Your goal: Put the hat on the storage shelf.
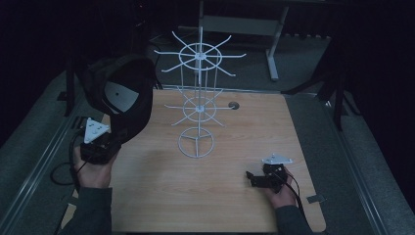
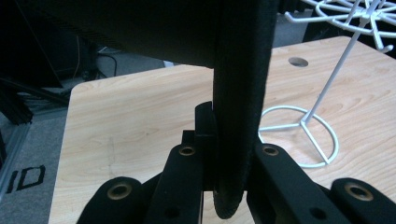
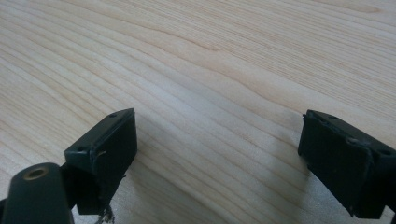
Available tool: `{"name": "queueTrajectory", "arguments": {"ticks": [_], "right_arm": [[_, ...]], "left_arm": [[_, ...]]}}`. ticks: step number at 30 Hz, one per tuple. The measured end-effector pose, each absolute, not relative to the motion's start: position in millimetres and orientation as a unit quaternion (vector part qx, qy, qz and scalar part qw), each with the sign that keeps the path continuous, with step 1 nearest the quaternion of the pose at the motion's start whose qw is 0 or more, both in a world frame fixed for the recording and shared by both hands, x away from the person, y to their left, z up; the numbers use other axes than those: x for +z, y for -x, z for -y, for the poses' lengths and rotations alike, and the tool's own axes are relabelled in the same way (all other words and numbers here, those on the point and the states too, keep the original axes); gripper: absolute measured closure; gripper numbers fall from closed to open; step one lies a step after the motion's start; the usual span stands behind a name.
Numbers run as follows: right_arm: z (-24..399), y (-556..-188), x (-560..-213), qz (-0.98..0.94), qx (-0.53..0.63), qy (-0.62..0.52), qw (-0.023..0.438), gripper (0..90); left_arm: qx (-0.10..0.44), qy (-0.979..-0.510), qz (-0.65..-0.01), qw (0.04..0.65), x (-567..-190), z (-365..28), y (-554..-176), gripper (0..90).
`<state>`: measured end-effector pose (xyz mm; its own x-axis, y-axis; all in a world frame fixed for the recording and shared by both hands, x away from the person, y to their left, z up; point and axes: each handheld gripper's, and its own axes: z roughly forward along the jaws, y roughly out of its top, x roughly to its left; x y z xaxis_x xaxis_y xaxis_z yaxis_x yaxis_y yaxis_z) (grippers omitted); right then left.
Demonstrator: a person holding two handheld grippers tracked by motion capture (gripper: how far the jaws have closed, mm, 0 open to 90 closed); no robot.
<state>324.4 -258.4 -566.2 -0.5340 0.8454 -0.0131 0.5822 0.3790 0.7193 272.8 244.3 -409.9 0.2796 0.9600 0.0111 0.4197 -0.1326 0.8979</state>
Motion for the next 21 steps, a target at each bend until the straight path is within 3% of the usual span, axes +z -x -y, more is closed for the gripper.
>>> {"name": "queueTrajectory", "arguments": {"ticks": [21], "right_arm": [[258,-324,-566,-0.807,0.339,-0.442,0.194,11.5]], "left_arm": [[0.346,-0.675,-0.499,0.418,-396,-227,-276,86.6]]}}
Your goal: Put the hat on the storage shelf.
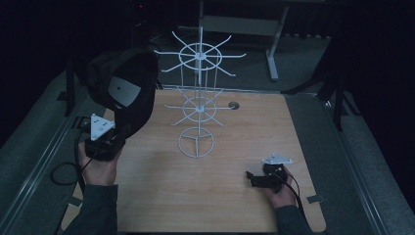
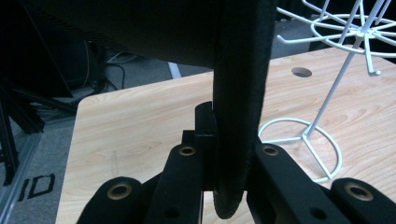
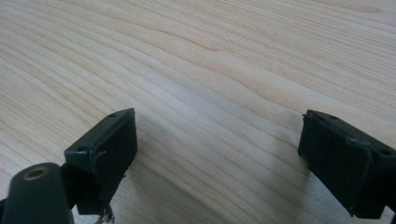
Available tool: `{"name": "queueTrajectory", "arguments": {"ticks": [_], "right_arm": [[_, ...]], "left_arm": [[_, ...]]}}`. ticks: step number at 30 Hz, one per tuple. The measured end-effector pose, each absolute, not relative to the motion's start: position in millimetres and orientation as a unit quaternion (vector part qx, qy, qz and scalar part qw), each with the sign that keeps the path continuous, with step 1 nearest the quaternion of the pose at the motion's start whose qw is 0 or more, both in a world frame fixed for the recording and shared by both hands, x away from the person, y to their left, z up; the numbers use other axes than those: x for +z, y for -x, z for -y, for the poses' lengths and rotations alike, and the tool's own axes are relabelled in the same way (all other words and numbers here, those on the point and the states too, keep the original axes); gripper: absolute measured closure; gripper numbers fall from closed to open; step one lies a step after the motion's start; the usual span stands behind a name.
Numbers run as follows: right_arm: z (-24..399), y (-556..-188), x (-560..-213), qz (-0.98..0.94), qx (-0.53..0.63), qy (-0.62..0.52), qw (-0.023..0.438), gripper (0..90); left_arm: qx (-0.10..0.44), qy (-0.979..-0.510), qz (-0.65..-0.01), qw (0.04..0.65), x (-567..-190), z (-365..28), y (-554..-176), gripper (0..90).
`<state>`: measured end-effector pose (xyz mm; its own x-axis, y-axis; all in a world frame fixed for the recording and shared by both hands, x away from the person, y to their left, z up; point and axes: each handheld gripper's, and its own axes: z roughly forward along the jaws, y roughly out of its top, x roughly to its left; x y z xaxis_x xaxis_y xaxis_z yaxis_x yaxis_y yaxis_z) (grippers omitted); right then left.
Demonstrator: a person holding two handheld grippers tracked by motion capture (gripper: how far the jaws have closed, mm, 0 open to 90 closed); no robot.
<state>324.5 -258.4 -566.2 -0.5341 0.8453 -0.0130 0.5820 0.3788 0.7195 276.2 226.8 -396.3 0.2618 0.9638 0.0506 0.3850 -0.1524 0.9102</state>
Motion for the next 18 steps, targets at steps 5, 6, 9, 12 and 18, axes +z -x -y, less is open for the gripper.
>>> {"name": "queueTrajectory", "arguments": {"ticks": [5,6,9,12,18], "right_arm": [[258.4,-324.4,-566.2,-0.807,0.339,-0.442,0.194,11.5],[258.4,-324.4,-566.2,-0.807,0.339,-0.442,0.194,11.5],[258.4,-324.4,-566.2,-0.807,0.339,-0.442,0.194,11.5],[258.4,-324.5,-566.2,-0.807,0.339,-0.442,0.194,11.5],[258.4,-324.5,-566.2,-0.807,0.339,-0.442,0.194,11.5]], "left_arm": [[0.356,-0.674,-0.495,0.417,-394.4,-221.9,-275.3,86.7],[0.357,-0.673,-0.495,0.417,-394.4,-221.5,-275.1,86.7],[0.361,-0.671,-0.494,0.417,-394.2,-220.2,-274.0,86.7],[0.362,-0.671,-0.493,0.419,-394.0,-219.9,-273.7,86.6],[0.366,-0.671,-0.491,0.419,-393.6,-217.6,-273.7,86.6]]}}
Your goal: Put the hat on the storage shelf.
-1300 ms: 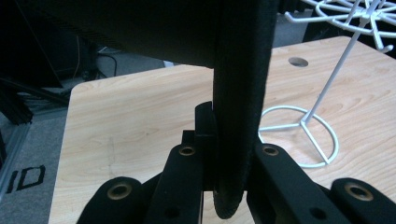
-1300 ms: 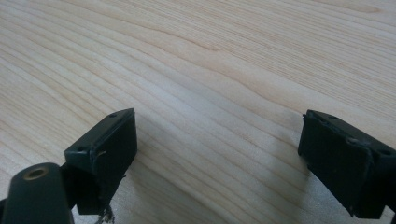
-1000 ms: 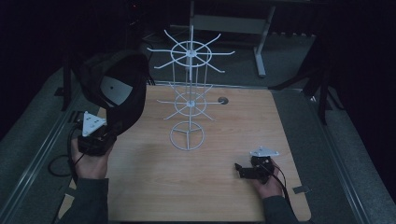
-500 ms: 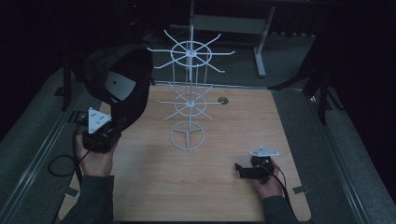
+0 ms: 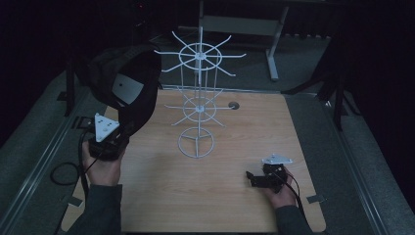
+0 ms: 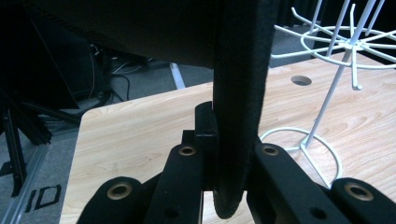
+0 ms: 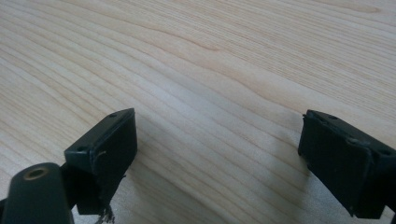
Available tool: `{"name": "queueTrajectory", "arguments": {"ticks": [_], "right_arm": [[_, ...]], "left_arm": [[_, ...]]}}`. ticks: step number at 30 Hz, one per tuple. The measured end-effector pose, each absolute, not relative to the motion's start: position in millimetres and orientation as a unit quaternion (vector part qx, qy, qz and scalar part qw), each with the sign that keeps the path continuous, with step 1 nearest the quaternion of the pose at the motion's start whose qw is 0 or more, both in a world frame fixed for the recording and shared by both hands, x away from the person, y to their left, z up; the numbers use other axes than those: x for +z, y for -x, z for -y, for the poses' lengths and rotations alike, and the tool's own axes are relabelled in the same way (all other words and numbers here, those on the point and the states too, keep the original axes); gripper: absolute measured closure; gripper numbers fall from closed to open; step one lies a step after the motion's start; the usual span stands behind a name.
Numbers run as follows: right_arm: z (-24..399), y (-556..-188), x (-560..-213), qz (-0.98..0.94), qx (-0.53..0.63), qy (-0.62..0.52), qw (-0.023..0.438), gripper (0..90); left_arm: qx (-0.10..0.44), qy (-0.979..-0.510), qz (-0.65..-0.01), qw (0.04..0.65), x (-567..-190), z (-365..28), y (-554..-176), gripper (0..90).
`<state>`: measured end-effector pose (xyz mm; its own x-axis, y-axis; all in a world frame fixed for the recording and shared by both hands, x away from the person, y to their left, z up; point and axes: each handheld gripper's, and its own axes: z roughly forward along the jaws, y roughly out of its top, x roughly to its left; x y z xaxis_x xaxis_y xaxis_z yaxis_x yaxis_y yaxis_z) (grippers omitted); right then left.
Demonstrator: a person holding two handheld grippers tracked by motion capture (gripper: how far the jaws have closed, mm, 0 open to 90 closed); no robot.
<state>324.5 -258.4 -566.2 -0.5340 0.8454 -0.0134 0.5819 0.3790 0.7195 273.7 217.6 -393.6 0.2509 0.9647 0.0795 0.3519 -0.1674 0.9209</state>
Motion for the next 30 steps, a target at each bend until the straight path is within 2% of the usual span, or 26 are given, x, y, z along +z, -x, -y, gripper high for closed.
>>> {"name": "queueTrajectory", "arguments": {"ticks": [10,30], "right_arm": [[258,-324,-566,-0.807,0.339,-0.442,0.194,11.5],[258,-324,-566,-0.807,0.339,-0.442,0.194,11.5]], "left_arm": [[0.367,-0.671,-0.49,0.419,-393,-214,-277,86.6],[0.407,-0.673,-0.468,0.404,-397,-197,-272,86.6]]}}
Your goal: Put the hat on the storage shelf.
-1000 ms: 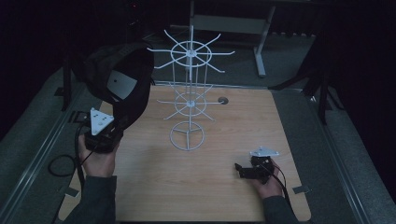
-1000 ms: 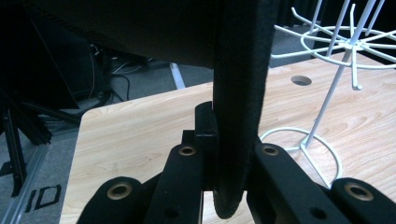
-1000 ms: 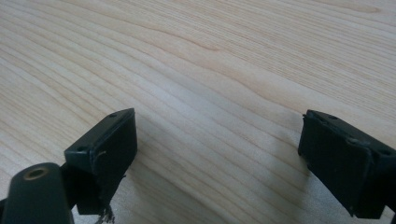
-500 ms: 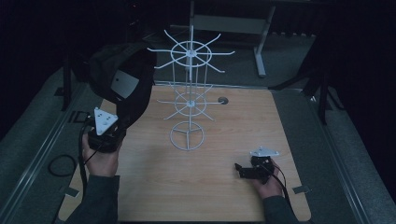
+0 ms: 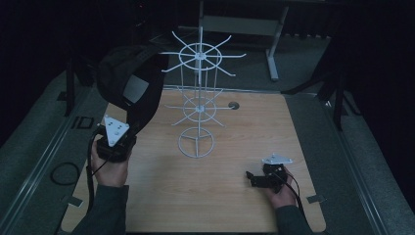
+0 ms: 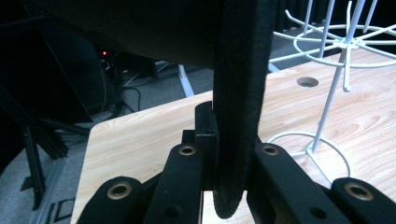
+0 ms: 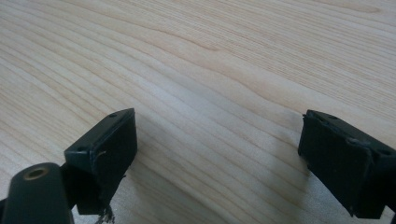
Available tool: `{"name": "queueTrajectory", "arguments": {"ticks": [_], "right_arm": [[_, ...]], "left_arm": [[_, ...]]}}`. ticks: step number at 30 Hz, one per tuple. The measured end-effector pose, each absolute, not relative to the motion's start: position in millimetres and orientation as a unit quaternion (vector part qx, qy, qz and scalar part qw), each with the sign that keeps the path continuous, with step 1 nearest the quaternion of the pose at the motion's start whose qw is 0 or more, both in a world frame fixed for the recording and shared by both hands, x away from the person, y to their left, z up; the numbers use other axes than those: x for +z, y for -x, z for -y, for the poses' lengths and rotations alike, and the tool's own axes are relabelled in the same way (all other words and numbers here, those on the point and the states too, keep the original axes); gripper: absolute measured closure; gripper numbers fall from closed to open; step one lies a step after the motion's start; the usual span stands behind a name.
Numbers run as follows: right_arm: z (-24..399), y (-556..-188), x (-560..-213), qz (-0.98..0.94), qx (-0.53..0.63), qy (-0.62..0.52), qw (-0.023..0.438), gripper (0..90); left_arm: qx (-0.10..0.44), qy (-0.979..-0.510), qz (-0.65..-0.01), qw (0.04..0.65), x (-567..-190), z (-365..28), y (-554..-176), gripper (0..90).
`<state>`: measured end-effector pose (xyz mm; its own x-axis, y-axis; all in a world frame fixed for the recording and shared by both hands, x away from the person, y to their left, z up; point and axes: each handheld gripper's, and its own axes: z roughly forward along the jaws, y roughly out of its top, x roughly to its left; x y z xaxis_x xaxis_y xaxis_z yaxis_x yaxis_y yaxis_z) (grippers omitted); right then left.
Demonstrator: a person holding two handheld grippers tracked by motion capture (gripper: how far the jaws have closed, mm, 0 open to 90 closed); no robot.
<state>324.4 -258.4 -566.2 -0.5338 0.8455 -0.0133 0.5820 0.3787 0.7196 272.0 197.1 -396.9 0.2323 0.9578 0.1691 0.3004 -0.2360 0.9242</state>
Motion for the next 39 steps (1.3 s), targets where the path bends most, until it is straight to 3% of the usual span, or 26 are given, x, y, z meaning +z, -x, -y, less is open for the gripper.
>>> {"name": "queueTrajectory", "arguments": {"ticks": [39], "right_arm": [[258,-324,-566,-0.808,0.339,-0.442,0.194,11.5]], "left_arm": [[0.422,-0.697,-0.435,0.383,-417,-172,-282,86.2]]}}
